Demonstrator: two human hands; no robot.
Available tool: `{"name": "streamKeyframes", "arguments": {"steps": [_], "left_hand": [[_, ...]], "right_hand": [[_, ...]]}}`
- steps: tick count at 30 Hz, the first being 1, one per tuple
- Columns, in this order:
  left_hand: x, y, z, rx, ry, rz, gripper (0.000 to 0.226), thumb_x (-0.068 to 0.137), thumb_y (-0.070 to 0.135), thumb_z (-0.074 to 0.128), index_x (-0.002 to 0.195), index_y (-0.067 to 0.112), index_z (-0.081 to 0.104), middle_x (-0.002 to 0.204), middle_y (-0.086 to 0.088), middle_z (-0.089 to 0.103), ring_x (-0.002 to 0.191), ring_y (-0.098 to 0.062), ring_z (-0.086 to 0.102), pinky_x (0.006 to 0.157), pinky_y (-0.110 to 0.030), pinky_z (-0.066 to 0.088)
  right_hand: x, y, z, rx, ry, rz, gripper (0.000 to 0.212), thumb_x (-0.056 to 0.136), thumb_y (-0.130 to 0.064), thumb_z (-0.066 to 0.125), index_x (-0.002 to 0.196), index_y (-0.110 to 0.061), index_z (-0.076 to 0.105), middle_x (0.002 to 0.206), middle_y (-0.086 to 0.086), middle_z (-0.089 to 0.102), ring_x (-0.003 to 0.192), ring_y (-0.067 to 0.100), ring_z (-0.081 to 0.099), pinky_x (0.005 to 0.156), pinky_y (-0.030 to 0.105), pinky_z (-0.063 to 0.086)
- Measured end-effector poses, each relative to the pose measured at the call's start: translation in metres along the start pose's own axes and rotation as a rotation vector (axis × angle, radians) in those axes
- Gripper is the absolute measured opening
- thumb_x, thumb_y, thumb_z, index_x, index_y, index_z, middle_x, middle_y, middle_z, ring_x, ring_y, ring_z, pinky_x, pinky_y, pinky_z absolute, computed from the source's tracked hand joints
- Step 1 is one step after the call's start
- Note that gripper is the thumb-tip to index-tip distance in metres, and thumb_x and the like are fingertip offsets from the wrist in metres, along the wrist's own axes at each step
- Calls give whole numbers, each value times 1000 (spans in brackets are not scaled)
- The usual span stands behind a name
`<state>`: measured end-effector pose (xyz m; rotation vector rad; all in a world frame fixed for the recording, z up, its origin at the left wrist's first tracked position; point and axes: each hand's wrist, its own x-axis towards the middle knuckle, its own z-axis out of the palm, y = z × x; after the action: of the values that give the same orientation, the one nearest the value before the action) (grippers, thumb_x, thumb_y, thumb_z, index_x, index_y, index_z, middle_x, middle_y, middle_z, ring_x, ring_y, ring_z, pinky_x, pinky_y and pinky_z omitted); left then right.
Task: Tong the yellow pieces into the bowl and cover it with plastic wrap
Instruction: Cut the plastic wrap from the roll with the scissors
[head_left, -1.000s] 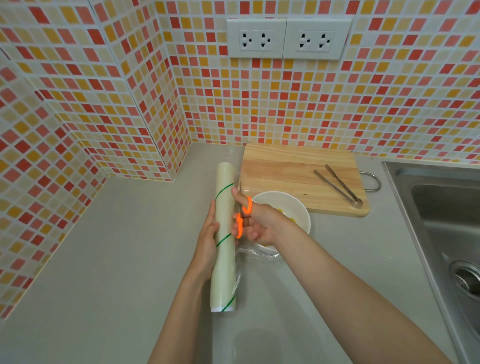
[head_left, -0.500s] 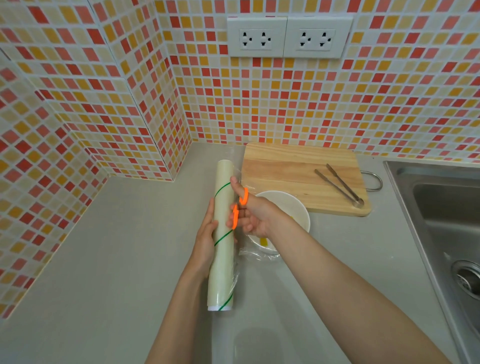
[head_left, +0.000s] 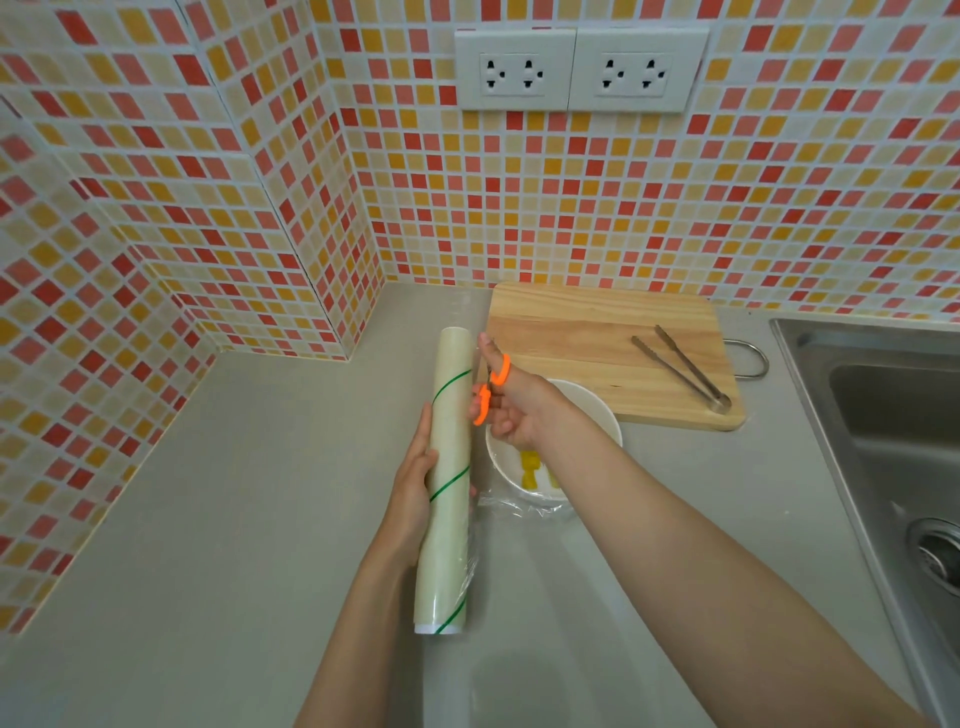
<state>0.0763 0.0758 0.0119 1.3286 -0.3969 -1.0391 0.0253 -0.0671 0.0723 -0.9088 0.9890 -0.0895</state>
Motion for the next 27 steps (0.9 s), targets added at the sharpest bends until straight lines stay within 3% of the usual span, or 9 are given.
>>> {"name": "streamKeyframes", "arguments": {"steps": [9,11,13,15,17,24,27], "left_hand": [[-3,-2,-7,-36,-10,5,53,96,17,29,135,52,34,123,-6,62,57,-24,61,47,-28,52],[-3,-3,-8,-64,-28,11,52,95,18,30,134,53,35,110,0,69,55,-24,62,46,-28,52],[-4,-4,-9,-113,-51,15,50,94,20,31,128,56,40,97,1,73,53,-24,62,45,-29,52],[-5,-5,-9,-163,-71,4,48,93,22,33,123,58,44,95,-2,72,53,-24,62,45,-30,52],[-4,-6,-9,-220,-77,-15,49,93,22,33,126,57,44,97,-7,69,52,-26,61,45,-30,51],[2,-5,-10,-271,-58,-20,52,94,21,31,137,51,34,87,-5,71,50,-23,59,44,-27,50],[7,-5,-12,-285,-41,-18,50,96,21,28,137,48,33,98,3,74,68,-19,68,54,-27,54]], "right_hand": [[6,-6,-2,93,-49,68,55,72,-71,53,67,-17,46,50,-5,50,32,2,49,27,11,15],[6,-6,-3,119,-42,61,53,72,-70,55,70,-17,46,45,-5,52,31,1,48,26,12,16],[8,-4,-3,149,-14,39,48,72,-66,59,72,-20,44,53,-6,52,31,0,47,26,12,17],[8,-2,-3,150,0,19,46,72,-65,61,69,-22,44,52,-6,51,30,0,44,27,12,17],[8,-2,-4,130,-6,22,46,73,-64,60,68,-21,45,44,-7,51,31,0,43,27,12,17],[-14,17,-1,-148,-165,130,50,73,-64,61,70,-16,51,52,1,59,42,8,59,28,13,19],[-26,33,1,-210,-203,135,50,71,-62,64,79,-15,52,59,3,61,49,14,67,29,14,22]]}}
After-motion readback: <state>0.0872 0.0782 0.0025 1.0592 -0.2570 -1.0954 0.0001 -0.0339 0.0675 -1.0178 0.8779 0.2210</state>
